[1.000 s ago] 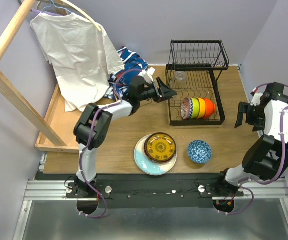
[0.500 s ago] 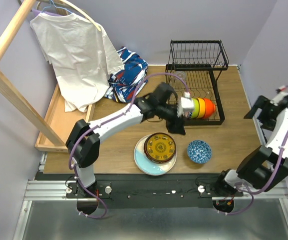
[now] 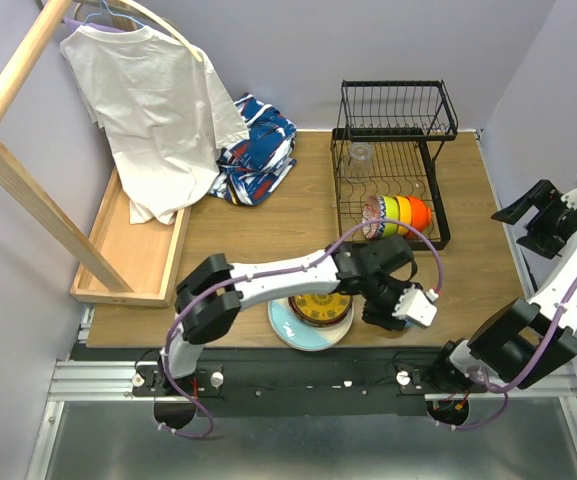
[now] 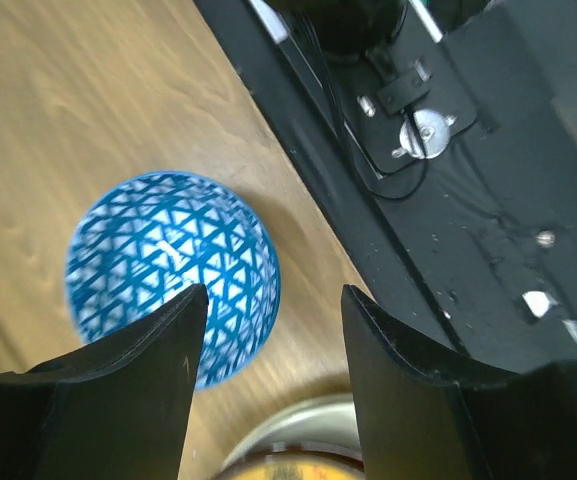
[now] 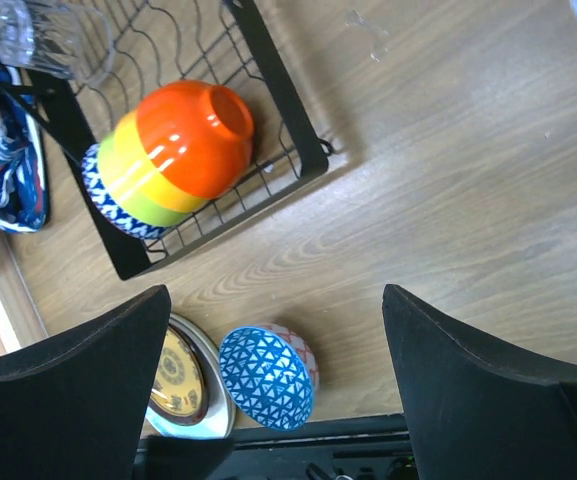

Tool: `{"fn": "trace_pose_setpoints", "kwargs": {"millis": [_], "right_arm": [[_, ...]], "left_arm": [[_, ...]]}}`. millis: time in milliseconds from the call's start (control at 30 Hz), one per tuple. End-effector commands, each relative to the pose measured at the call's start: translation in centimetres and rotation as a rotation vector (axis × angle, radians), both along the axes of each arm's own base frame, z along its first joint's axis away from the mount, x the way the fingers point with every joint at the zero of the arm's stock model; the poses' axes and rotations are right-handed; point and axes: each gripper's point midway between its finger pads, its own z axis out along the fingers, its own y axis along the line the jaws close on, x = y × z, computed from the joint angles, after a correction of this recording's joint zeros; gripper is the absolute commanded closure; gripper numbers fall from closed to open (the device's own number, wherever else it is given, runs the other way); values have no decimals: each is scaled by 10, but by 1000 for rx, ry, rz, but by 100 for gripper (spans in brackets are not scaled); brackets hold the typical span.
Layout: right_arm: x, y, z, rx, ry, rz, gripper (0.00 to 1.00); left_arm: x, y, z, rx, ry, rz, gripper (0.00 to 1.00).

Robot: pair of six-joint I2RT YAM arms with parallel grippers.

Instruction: Load the mixed dishes into the dish rack

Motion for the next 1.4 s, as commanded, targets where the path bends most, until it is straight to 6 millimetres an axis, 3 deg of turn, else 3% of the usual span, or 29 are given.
{"fn": "trace_pose_setpoints", "kwargs": {"millis": [0,133,333,867,1000,1200,1233,1300,1367], "right_arm": [[0,6,21,0,-33,39,6],[2,2,23,-16,-33,57,6],[8,-1,22,1,-29,62,6],[14,-8,22,4,-26,55,7],[12,-10,23,-20,-25,49,7],[8,-6,21,-18,-24,45,7],[8,-5,21,-18,-28,44,7],[8,-4,20,-15,-30,46,7],[10,-6,20,-22,-42,44,7]], "left_arm": [[6,-18,-20,23,-73,-15,36],[8,-28,-36,46,-54,-9,39],[12,-23,-60,101,-61,2,44],[14,-14,-82,192,-47,16,51],[9,-7,-86,215,-8,7,67],[8,2,-70,200,20,16,90],[12,3,-55,174,23,29,100],[15,3,-33,133,56,42,100],[27,5,6,74,70,64,100]]}}
